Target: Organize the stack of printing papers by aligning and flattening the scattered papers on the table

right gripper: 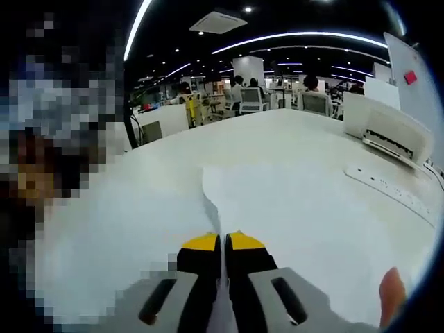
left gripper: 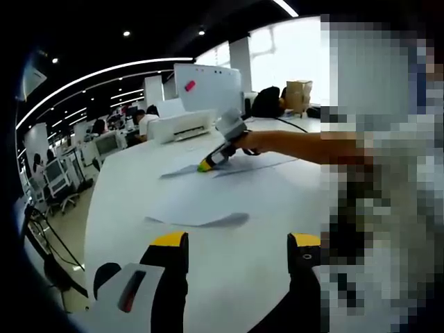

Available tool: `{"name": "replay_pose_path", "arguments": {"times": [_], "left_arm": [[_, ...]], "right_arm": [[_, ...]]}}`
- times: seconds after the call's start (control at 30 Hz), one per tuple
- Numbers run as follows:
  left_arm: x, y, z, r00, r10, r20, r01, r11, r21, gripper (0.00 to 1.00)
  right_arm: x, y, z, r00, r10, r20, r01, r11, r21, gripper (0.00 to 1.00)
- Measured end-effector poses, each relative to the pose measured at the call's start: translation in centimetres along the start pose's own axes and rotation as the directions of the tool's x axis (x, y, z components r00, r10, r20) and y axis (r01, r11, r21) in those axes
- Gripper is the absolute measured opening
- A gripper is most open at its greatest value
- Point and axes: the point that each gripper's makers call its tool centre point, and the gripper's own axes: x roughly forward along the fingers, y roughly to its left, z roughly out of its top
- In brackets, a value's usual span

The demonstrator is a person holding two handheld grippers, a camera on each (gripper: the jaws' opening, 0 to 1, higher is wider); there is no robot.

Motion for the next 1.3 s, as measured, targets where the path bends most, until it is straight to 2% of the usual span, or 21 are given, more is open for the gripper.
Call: {"name": "replay_pose_path", "arguments": {"times": [0.27,0.53,0.77,0.93,1.13,1.3], "left_arm": [[-0.2,-0.1,0.0,1.000,0.003,0.003,-0.003,1.000,-0.001,0.61],[-0.1,-0.6,0.4,1.000,-0.002,0.011,0.002,1.000,-0.001,0.61],[0.5,-2.0,1.5,0.999,-0.035,0.033,0.035,0.999,0.018,0.61],[1.1,-2.8,2.0,0.998,-0.050,0.039,0.049,0.999,0.024,0.60],[1.4,-3.6,3.0,0.996,-0.060,0.062,0.058,0.998,0.028,0.59],[1.8,-3.7,3.4,0.996,-0.064,0.069,0.062,0.998,0.025,0.59]], "right_arm": [[-0.8,0.5,1.5,0.999,0.004,0.034,-0.005,1.000,0.021,0.00],[-3.4,1.7,3.5,0.997,0.024,0.073,-0.027,0.999,0.033,0.00],[-7.7,3.4,7.0,0.986,0.041,0.163,-0.042,0.999,0.004,0.00],[-11.0,4.3,8.8,0.974,0.054,0.220,-0.053,0.999,-0.010,0.00],[-13.8,5.2,10.1,0.963,0.067,0.260,-0.059,0.998,-0.037,0.00],[-16.3,6.4,11.5,0.944,0.103,0.313,-0.095,0.995,-0.040,0.00]]}}
